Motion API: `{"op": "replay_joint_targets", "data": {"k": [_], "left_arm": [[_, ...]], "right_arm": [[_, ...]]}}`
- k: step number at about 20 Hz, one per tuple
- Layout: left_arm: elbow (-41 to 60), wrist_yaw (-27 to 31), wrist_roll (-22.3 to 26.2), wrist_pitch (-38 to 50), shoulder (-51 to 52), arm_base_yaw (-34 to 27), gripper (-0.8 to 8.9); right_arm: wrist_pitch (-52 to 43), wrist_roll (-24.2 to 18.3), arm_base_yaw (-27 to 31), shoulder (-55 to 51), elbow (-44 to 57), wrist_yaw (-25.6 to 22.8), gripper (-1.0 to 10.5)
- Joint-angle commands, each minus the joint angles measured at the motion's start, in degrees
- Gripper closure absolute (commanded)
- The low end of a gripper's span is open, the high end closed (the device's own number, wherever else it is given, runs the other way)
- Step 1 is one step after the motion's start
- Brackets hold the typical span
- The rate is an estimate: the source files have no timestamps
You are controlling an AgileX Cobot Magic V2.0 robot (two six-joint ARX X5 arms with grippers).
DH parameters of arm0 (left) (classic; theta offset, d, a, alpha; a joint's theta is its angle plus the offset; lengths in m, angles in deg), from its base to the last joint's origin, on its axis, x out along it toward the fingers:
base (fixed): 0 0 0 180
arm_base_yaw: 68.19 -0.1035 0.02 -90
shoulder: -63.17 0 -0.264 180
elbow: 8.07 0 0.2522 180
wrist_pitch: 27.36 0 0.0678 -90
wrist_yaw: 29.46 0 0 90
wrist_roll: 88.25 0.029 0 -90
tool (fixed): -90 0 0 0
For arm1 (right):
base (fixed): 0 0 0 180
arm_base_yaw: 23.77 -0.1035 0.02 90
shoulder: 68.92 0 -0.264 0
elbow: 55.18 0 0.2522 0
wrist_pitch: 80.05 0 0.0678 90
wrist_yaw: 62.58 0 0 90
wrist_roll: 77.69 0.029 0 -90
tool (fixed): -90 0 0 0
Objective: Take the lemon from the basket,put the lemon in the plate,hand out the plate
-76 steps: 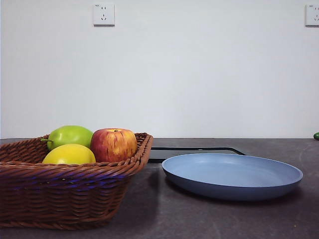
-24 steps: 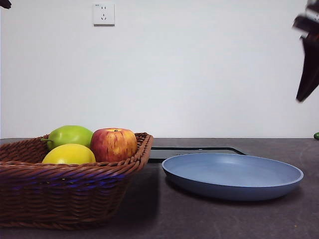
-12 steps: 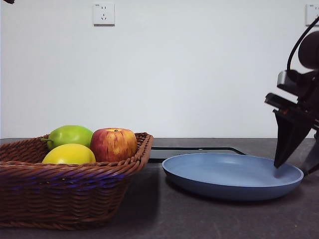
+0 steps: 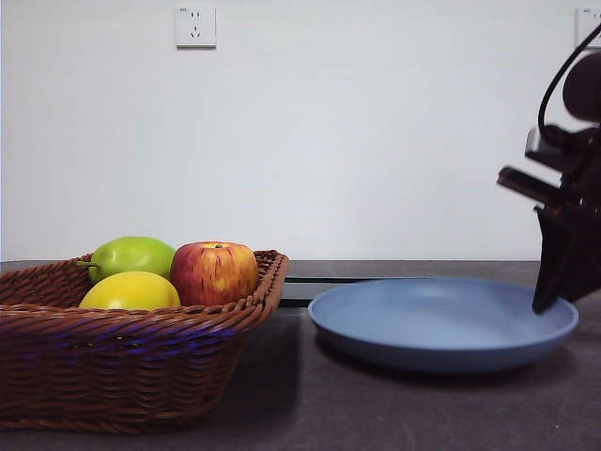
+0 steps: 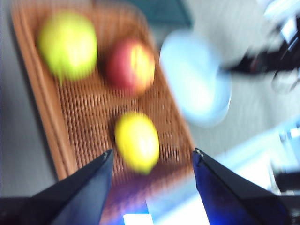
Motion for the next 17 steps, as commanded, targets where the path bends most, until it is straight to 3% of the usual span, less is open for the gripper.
{"op": "replay_joint_targets", "data": {"k": [1,3,6,13,17], "left_arm": [[-1.0,-0.3,-1.1,-0.5,-0.7,1.0,4.92],[-0.9,-1.3,-5.2,-0.4,-1.0,2.7,4.20],[-0.9,-0.6,-8.7,-0.9,-2.8,7.4,4.20],[-1.2,12.6,-16.2,7.2,-13.7,22.3,4.20],[-5.6,21.9,-17.1,7.8,-22.7,30.0,4.20]], "right_arm": [[-0.5,0.4,-0.1,-3.1,-1.0,0.3,9.4],[-0.5,0.4,-0.1,-6.9,-1.0,0.3,9.4],[-0.8,0.4,-0.1,-12.8,-1.0,0.2,9.4],[-0.9,0.4,-0.1,-21.3,-1.1,0.0,9.4],[-0.8,0.4,-0.1,-21.8,-1.1,0.0,9.4]]}}
